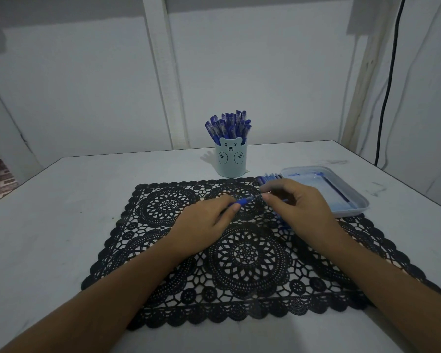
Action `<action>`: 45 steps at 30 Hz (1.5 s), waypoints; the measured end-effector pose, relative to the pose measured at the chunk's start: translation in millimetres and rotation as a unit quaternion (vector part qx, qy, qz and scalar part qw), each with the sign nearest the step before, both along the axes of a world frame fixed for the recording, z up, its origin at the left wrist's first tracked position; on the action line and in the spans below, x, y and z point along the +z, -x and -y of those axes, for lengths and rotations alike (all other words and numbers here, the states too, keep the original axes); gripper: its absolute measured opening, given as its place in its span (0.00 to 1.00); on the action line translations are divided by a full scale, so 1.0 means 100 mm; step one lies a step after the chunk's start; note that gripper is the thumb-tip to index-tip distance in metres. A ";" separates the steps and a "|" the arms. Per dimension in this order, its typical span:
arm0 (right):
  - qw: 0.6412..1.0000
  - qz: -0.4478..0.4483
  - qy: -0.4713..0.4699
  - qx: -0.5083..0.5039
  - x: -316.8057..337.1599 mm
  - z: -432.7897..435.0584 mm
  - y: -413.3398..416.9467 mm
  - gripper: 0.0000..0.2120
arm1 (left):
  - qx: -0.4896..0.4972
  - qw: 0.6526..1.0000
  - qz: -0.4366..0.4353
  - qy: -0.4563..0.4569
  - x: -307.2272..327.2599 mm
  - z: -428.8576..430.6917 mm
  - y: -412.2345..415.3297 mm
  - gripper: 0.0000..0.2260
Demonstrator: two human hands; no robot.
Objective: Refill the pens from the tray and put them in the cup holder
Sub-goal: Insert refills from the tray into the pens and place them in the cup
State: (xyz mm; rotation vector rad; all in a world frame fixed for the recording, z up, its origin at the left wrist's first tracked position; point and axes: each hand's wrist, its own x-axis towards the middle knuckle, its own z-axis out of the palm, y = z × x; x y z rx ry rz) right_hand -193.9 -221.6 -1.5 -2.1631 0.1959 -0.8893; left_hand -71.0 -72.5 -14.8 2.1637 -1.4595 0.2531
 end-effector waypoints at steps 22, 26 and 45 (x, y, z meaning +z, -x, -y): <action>0.982 -0.133 0.130 0.016 -0.02 0.00 0.06 0.17 | -0.053 0.989 0.125 0.052 -0.09 0.02 0.00 0.17; 0.974 -0.162 0.151 0.037 -0.04 -0.01 0.05 0.06 | -0.046 0.991 0.110 0.055 -0.10 0.02 -0.01 0.18; 0.968 -0.174 0.171 0.061 -0.06 0.04 0.05 0.09 | -0.073 0.980 0.162 0.088 -0.10 0.01 -0.04 0.15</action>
